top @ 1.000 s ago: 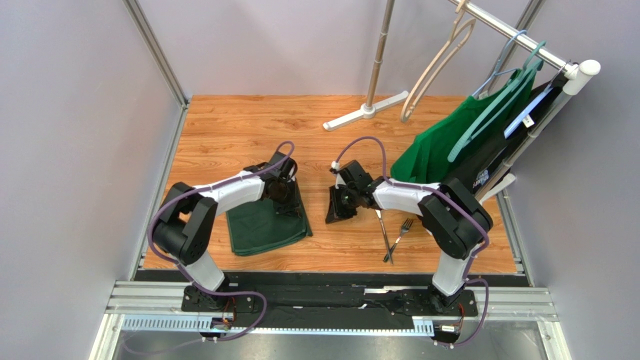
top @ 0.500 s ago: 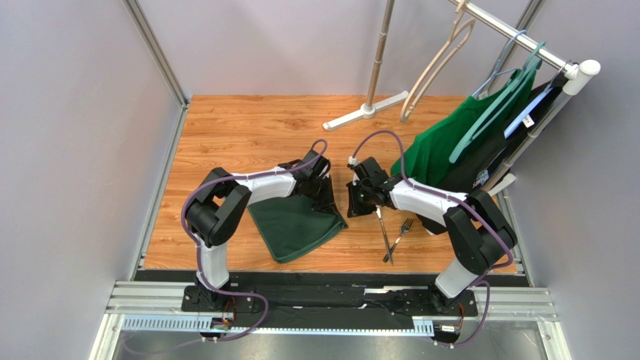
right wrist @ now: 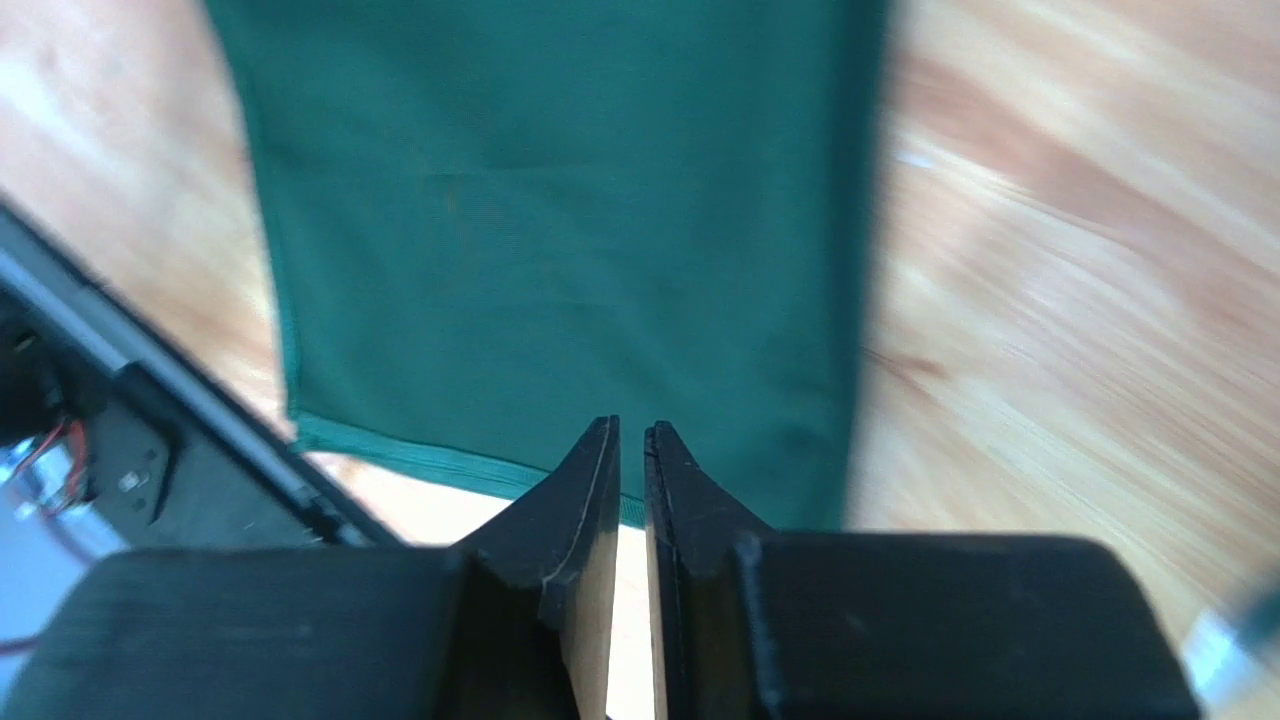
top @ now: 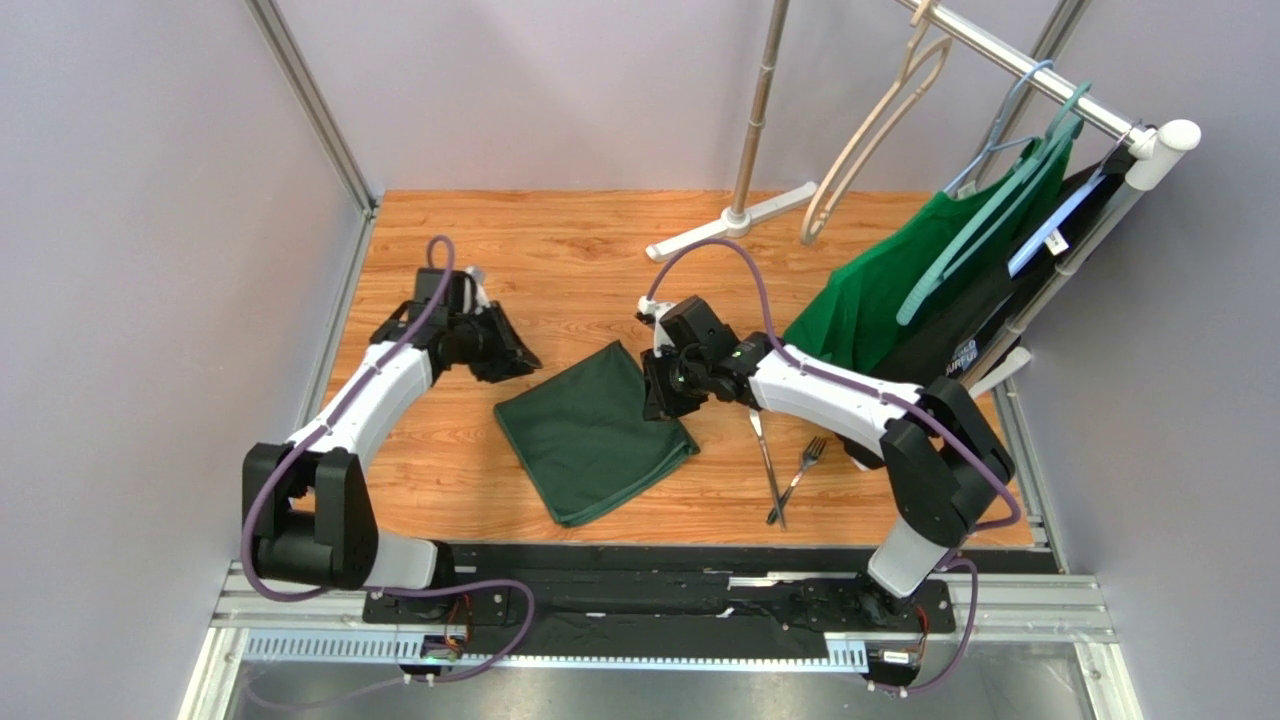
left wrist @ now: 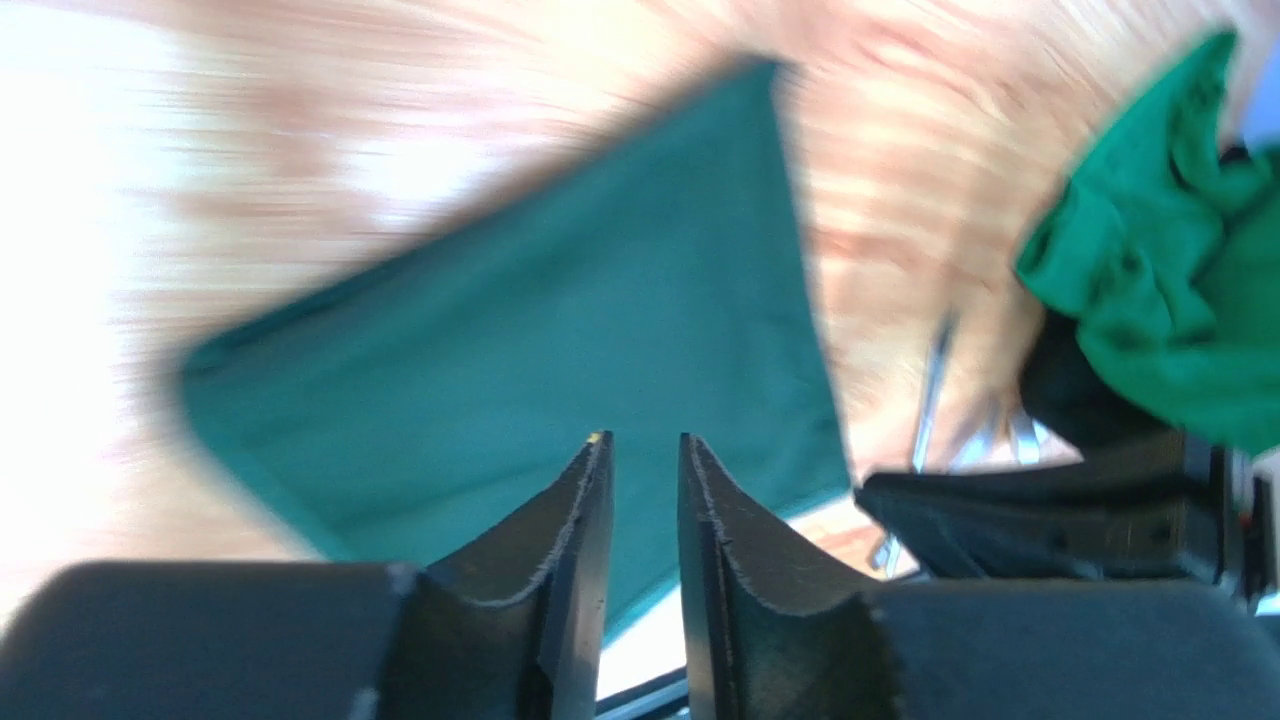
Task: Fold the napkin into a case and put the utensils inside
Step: Fold the lower triangle-folded napkin at the center of the board.
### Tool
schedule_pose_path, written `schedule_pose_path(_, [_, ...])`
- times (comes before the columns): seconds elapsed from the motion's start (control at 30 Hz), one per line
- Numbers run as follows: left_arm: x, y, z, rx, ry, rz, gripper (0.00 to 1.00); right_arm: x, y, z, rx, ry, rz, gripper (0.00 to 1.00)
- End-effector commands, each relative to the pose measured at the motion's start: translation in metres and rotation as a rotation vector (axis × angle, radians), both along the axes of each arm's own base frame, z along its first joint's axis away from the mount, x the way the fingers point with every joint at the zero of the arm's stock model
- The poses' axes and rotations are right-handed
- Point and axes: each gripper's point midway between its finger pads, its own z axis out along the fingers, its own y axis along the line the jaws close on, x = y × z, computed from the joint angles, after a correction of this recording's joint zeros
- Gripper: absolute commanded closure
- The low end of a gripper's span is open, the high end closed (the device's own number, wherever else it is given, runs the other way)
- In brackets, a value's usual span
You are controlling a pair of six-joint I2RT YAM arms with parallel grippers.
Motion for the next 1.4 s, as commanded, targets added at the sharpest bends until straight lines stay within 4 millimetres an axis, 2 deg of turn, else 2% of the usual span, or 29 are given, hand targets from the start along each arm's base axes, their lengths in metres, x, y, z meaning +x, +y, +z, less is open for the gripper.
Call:
schedule_pose_path(0.0, [-0.02,0.033,-0.019,-0.046,0.105,-0.036,0.72,-0.011,0.016,-0.012,0.056,0.072,0.047,0.88])
schedule_pose_path(0.03, [-0.018,0.037,-0.022,-0.045,0.109,-0.031,0.72,-0.012,0.012,-0.015,0.05,0.071,0.04,0.88])
schedule_pose_path(0.07, [-0.017,0.04,-0.023,-0.046,0.109,-0.025,0.72,-0.02,0.005,-0.028,0.026,0.09,0.039,0.88])
schedule_pose_path(0.1, [-0.014,0.048,-0.024,-0.051,0.115,-0.002,0.72,-0.022,0.001,-0.033,0.014,0.095,0.039,0.89])
schedule_pose_path(0.17, [-0.012,0.052,-0.028,-0.058,0.122,0.008,0.72,-0.025,-0.014,-0.057,-0.036,0.106,0.014,0.9])
schedule_pose_path(0.27, [-0.01,0.058,-0.031,-0.061,0.128,0.027,0.68,-0.02,-0.034,-0.08,-0.117,0.107,-0.047,0.92])
schedule_pose_path(0.3, [-0.009,0.058,-0.032,-0.06,0.127,0.028,0.64,-0.024,-0.042,-0.089,-0.145,0.111,-0.06,0.92])
schedule_pose_path(0.33, [-0.008,0.057,-0.032,-0.063,0.127,0.021,0.62,-0.024,-0.044,-0.09,-0.152,0.109,-0.064,0.92])
schedule_pose_path(0.37, [-0.007,0.057,-0.032,-0.066,0.131,0.018,0.62,-0.025,-0.046,-0.09,-0.154,0.11,-0.065,0.92])
schedule_pose_path(0.43, [-0.005,0.052,-0.028,-0.092,0.121,-0.017,0.79,-0.027,-0.043,-0.084,-0.136,0.109,-0.055,0.91])
schedule_pose_path(0.5, [0.001,0.044,-0.017,-0.1,0.072,-0.034,0.81,-0.025,-0.038,-0.067,-0.096,0.087,-0.052,0.89])
schedule_pose_path(0.57, [0.012,0.025,-0.003,-0.115,0.029,-0.081,0.83,-0.022,-0.033,-0.053,-0.073,0.075,-0.057,0.87])
schedule_pose_path(0.6, [0.015,0.008,-0.007,-0.13,0.058,-0.107,0.87,-0.021,-0.031,-0.046,-0.057,0.069,-0.059,0.86])
schedule_pose_path(0.67, [0.034,-0.007,-0.001,-0.134,0.034,-0.125,0.9,-0.022,-0.031,-0.043,-0.046,0.069,-0.059,0.84])
schedule_pose_path(0.7, [0.039,-0.02,-0.013,-0.133,0.069,-0.137,0.92,-0.023,-0.032,-0.043,-0.049,0.069,-0.061,0.84])
schedule_pose_path(0.77, [0.056,-0.034,-0.012,-0.144,0.061,-0.151,0.95,-0.023,-0.036,-0.043,-0.049,0.065,-0.074,0.83])
schedule_pose_path(0.8, [0.059,-0.045,-0.029,-0.148,0.11,-0.159,0.96,-0.024,-0.038,-0.044,-0.047,0.071,-0.075,0.82])
schedule_pose_path(0.87, [0.072,-0.058,-0.03,-0.143,0.099,-0.173,0.97,-0.024,-0.04,-0.045,-0.039,0.072,-0.08,0.82])
schedule_pose_path(0.9, [0.075,-0.063,-0.043,-0.128,0.125,-0.169,0.97,-0.023,-0.04,-0.045,-0.036,0.076,-0.082,0.83])
schedule_pose_path(1.07, [0.093,-0.082,-0.054,-0.137,0.119,-0.179,0.98,-0.02,-0.048,-0.049,-0.034,0.079,-0.096,0.86])
schedule_pose_path(1.37, [0.107,-0.11,-0.082,-0.172,0.149,-0.186,0.98,-0.024,-0.057,-0.065,-0.048,0.108,-0.106,0.93])
